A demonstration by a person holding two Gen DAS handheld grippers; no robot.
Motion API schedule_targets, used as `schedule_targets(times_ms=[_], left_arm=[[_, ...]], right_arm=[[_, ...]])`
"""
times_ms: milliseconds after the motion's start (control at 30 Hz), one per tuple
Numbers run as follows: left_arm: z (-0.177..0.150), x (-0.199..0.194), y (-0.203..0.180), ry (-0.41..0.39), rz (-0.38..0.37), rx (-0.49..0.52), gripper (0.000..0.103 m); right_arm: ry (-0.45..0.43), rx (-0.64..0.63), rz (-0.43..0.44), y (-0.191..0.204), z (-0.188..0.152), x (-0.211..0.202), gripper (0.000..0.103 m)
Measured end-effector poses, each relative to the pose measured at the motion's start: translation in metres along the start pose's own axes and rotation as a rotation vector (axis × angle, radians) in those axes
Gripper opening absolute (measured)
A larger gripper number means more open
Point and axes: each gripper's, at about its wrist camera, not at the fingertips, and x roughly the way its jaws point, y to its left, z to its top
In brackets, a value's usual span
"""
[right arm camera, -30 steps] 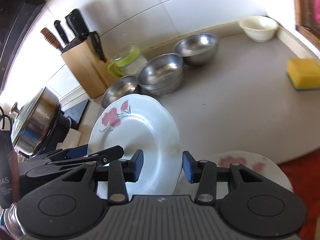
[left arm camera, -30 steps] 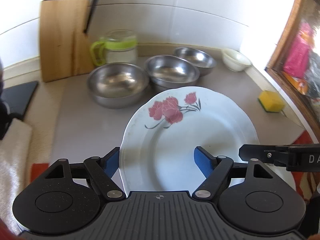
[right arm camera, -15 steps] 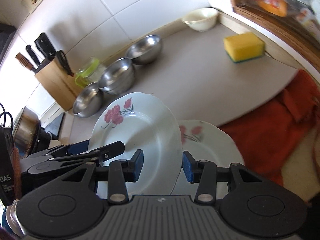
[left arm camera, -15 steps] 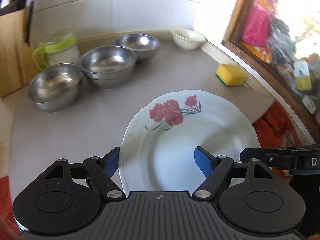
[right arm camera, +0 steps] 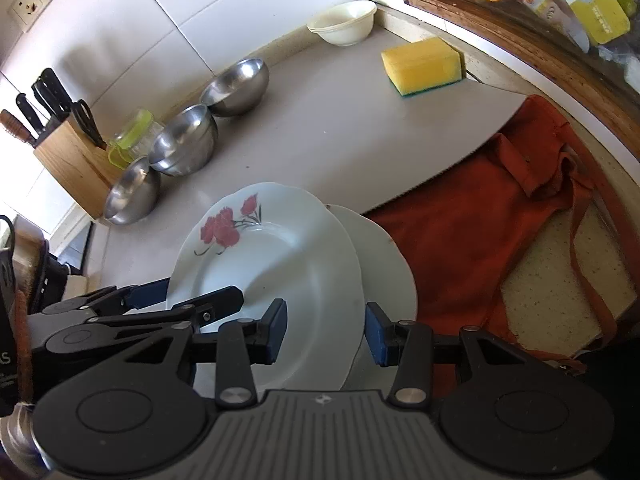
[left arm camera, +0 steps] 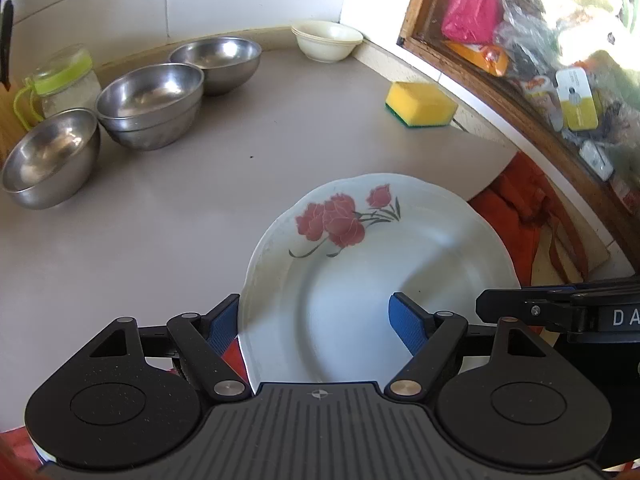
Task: Organize plates and bowls
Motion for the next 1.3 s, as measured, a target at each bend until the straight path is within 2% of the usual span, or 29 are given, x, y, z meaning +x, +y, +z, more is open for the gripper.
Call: schedule_targets(times_ms=[100, 200, 267, 367, 600, 700, 833, 1300], left_arm=[[-0.001, 0.003, -0.001, 0.015, -0.002, -0.006, 0.082], [-0.002, 0.003, -0.005, 0.018, 0.005, 0.004, 0.077], [-0.002, 0.0, -0.007, 0.004, 0.005, 0.014, 0.074], [0.0, -0.006, -0.007, -0.024, 0.014, 0.012, 0.075], [0.001, -0.007, 0.006, -0.026, 0.06, -0.045, 0.079], [0.001, -0.009, 0.015, -0.024, 0.078, -0.069, 0.079], [0.003, -0.017, 0.028, -0.044, 0.117, -0.111, 0.079], [-0.006, -0.044, 0.089, -0.067, 0.261, -0.257, 0.083]], right_arm=[[-0.001, -0.037, -0.028, 0.001, -0.002, 0.0, 0.045], [-0.012, -0.06, -0.053, -0.001, -0.002, -0.003, 0.045], [-0.047, -0.087, -0.05, 0.0, 0.0, -0.01, 0.045], [-0.095, -0.114, -0.062, 0.003, 0.003, -0.018, 0.045], [-0.091, -0.024, -0.089, -0.021, 0.005, -0.01, 0.045], [-0.087, -0.008, -0.057, -0.024, 0.011, -0.009, 0.045], [-0.108, -0.078, -0.003, -0.002, 0.02, -0.003, 0.045], [-0.029, -0.299, 0.148, 0.09, 0.046, 0.048, 0.046]])
